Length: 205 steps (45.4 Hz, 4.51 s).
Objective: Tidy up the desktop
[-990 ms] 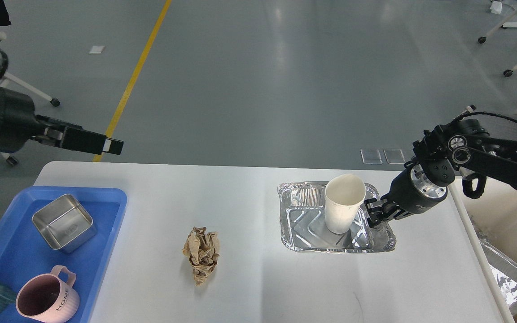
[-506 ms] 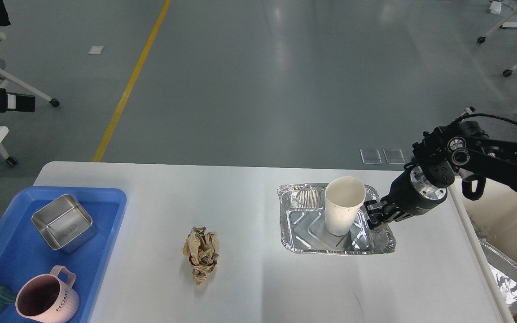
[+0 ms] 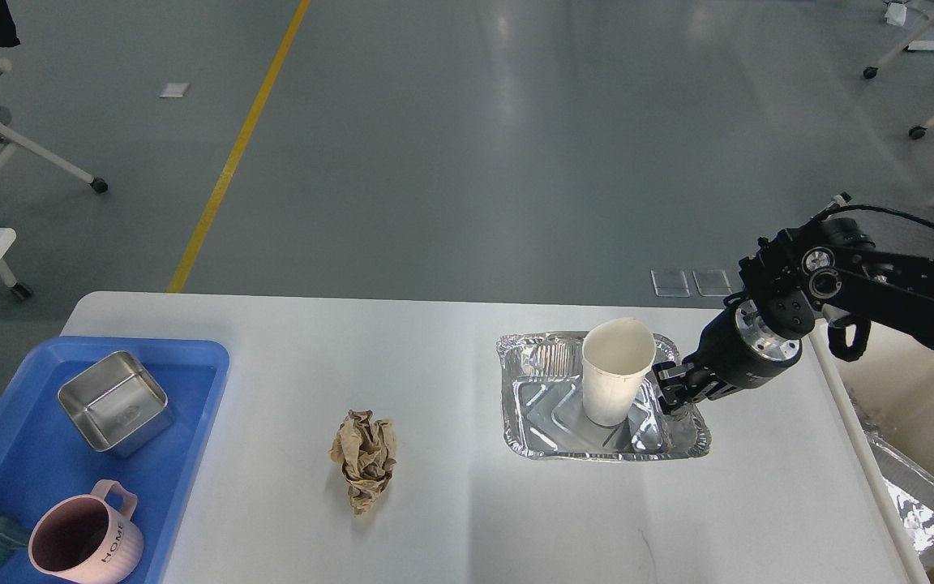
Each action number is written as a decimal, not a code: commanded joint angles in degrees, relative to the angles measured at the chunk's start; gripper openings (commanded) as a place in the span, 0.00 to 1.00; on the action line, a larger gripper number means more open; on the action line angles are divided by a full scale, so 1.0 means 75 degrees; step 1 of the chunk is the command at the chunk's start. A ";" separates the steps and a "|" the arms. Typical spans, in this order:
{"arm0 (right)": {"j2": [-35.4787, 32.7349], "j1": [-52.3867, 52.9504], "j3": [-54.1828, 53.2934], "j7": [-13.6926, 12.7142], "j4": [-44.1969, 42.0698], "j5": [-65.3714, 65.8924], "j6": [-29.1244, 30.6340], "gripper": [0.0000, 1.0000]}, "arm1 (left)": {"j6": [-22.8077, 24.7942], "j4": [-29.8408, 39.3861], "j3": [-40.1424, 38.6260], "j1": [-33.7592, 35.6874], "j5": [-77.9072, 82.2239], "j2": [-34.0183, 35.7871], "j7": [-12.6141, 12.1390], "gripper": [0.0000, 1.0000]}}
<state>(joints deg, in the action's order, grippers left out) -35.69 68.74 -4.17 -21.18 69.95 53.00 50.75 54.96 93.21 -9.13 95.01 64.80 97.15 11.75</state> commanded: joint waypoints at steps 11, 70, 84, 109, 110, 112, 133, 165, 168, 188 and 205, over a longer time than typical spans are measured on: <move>0.0047 -0.0001 0.0006 0.0000 -0.0010 0.0000 0.0007 0.00 | -0.0050 0.0006 0.0794 -0.0047 0.0031 0.0277 0.0004 0.81; 0.0047 -0.0059 0.0006 0.0000 -0.0092 0.0000 0.0019 0.00 | -0.4210 -0.0567 0.4276 -0.2026 0.0769 -0.3706 -0.0090 0.81; 0.0047 -0.0083 0.0006 0.0000 -0.0151 0.0000 0.0019 0.00 | -0.4972 -0.2161 0.4264 -0.3468 0.0805 -0.6647 -0.0347 0.81; 0.0036 -0.0083 0.0006 0.0000 -0.0151 0.0000 0.0019 0.00 | -0.5488 -0.4856 0.4346 -0.4558 0.0781 -1.0046 -0.0383 0.82; 0.0036 -0.0083 0.0006 0.0000 -0.0151 0.0000 0.0019 0.00 | -0.5488 -0.4927 0.4357 -0.4605 0.0781 -1.0163 -0.0383 0.82; 0.0036 -0.0083 0.0006 0.0000 -0.0151 0.0000 0.0019 0.00 | -0.5488 -0.5079 0.4369 -0.4698 0.0793 -1.0351 -0.0394 0.82; 0.0001 -0.0071 0.0006 0.0000 -0.0151 0.0000 0.0019 0.00 | -0.5430 -0.5783 0.4358 -0.5121 0.0769 -1.1360 -0.0383 0.32; -0.0023 -0.0095 0.0006 0.0000 -0.0151 0.0000 0.0019 0.00 | -0.4224 -0.4472 0.3667 -0.4312 0.0687 -0.9593 -0.0336 0.00; -0.0011 -0.0083 0.0006 0.0000 -0.0163 0.0000 0.0019 0.00 | -0.3907 -0.3922 0.3246 -0.4254 0.0699 -0.8855 -0.0336 0.00; 0.0036 -0.0083 0.0006 0.0000 -0.0174 0.0000 0.0019 0.00 | -0.1763 -0.0838 0.0703 -0.3504 0.0676 -0.4166 0.0261 0.00; 0.0083 -0.0060 0.0005 0.0000 -0.0221 -0.0012 0.0019 0.00 | -0.0356 -0.0767 -0.0142 -0.1805 -0.0320 -0.4093 0.0437 0.00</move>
<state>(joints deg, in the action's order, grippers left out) -35.26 68.19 -4.13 -21.18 68.29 53.00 50.89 51.36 87.77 -10.39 76.71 64.08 68.18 14.88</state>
